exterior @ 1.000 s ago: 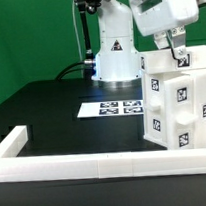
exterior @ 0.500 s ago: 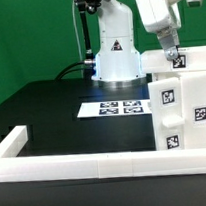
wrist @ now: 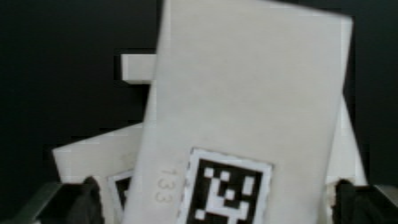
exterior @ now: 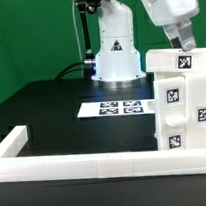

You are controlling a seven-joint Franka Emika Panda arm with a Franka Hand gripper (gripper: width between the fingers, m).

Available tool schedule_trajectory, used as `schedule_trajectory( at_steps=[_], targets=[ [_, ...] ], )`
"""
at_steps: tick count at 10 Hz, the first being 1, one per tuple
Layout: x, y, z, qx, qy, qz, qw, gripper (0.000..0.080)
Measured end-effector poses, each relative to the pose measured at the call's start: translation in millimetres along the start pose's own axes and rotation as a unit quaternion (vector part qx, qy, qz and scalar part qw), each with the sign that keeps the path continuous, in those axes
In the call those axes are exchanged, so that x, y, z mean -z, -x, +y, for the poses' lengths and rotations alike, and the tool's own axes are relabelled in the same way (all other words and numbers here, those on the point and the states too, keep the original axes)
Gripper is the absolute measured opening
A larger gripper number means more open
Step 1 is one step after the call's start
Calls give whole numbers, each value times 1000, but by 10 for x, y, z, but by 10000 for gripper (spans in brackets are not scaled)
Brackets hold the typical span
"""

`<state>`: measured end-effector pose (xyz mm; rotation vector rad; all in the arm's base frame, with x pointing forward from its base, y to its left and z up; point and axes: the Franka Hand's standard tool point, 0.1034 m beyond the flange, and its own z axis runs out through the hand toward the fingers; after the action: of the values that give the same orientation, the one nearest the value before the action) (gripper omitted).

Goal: Assemble cabinet

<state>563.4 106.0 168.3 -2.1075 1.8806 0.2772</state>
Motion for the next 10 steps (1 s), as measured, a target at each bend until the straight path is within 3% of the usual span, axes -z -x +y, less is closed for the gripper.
schedule_trajectory(
  at_steps=[1,2,5,6,7,8,10],
  targets=[
    [44,69,5,56,20,-8,998,648],
    [74,106,-15,101,27,-13,994,648],
    [57,86,-16,199,25,-13,980,649],
    [61,83,-7,229,30,-11,973,649],
    [99,86,1,295,55,3,954,648],
    [135,121,-24,345,72,10,936,648],
    [110,141,-57,500,92,-1,861,648]
  ],
)
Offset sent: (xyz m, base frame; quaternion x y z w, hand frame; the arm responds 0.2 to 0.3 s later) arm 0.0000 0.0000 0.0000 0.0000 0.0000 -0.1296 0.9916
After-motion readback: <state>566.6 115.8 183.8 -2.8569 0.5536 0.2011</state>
